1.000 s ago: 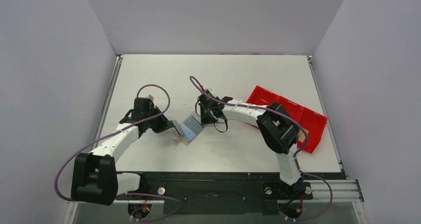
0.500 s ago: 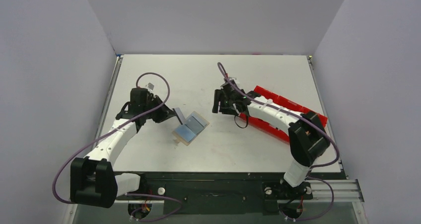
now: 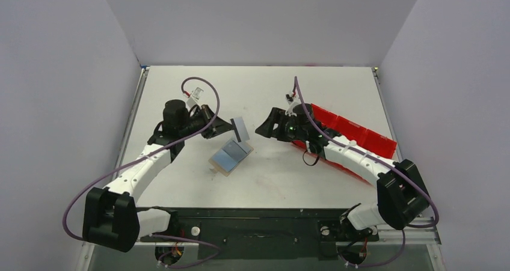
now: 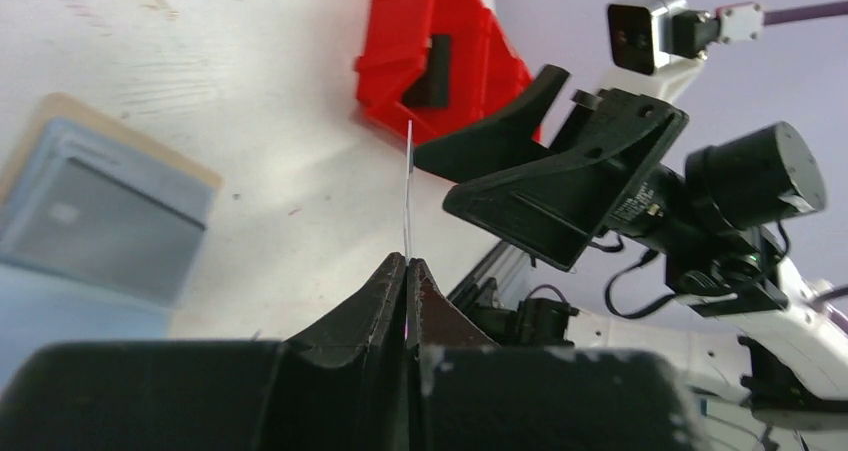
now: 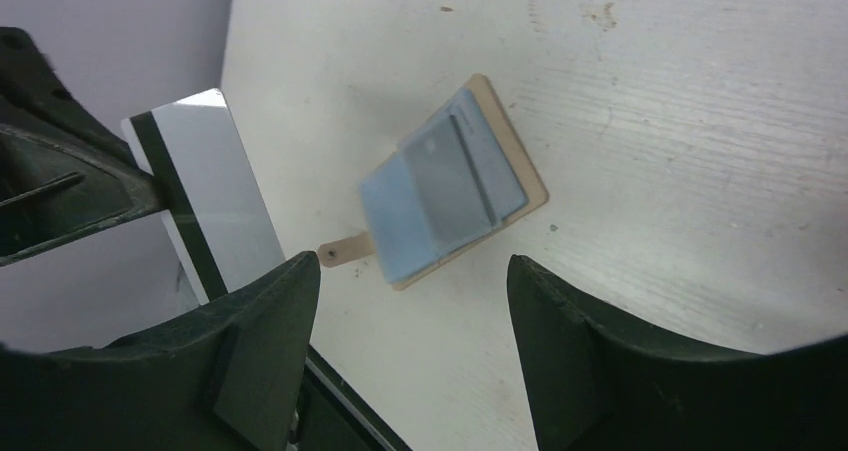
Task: Take the credit cards out of the card holder
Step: Place the credit card in the storage box.
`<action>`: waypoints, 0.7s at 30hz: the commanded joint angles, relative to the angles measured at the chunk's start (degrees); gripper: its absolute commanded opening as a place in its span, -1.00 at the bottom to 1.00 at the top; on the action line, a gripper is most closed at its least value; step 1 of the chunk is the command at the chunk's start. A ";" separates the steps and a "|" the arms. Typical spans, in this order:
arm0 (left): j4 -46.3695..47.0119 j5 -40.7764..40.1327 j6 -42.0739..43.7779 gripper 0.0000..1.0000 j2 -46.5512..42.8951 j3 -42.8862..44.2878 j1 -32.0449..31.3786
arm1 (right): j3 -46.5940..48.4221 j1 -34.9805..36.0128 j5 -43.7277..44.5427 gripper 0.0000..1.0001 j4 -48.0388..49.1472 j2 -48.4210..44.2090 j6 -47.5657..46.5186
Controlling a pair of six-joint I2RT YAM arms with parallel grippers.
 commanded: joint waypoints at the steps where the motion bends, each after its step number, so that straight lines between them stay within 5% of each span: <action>1: 14.44 6.08 -4.80 -1.00 1.17 1.52 -2.67 | -2.69 -0.51 -6.57 0.30 13.95 -5.71 3.30; 11: 24.37 10.21 -10.59 -1.00 5.71 3.10 -5.40 | -5.88 -0.99 -9.27 0.12 19.53 -9.76 6.28; 21: 30.53 11.08 -14.26 -1.00 8.25 2.64 -7.27 | -6.42 -0.94 -11.42 -0.26 21.44 -8.34 8.01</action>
